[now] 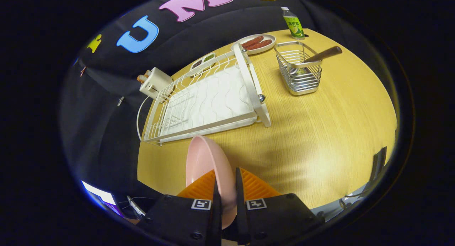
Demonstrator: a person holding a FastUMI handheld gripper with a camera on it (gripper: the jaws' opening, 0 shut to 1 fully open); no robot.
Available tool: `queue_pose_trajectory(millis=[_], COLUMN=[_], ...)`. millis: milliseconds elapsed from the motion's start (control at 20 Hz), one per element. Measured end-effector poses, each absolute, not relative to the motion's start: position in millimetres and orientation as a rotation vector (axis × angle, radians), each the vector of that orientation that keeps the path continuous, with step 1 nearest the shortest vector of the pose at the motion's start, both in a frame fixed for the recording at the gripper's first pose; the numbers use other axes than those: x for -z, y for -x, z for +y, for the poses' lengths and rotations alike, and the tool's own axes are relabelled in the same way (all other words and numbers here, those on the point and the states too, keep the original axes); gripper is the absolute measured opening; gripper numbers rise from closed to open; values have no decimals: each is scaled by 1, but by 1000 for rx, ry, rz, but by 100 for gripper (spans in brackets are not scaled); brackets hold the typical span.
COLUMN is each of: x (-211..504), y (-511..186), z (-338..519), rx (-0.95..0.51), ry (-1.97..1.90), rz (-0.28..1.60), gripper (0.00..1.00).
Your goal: Take the plate from the dish rack, then take the spoon from the basket and place it into the plate.
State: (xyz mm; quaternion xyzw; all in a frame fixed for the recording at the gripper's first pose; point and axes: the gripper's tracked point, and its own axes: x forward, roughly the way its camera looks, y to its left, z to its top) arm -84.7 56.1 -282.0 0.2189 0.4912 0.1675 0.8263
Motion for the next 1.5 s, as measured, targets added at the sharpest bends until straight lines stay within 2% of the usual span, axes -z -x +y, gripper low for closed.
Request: queue_pose_trajectory(millis=[350,450,500,600,950,1300,1500], x=[304,307,309,308,266,240,237], y=[68,70,70,69,12,-43,-73], z=[32,21,13,-8,-104,-133,-130], rx=[-403,-436,-446,-448,-329,-308,-311], ry=[-448,-396,-371,-322,-150,-65,-81], rz=[1059,1043,1029,989,647,390,311], gripper=[25,55,77,100,98,98,98])
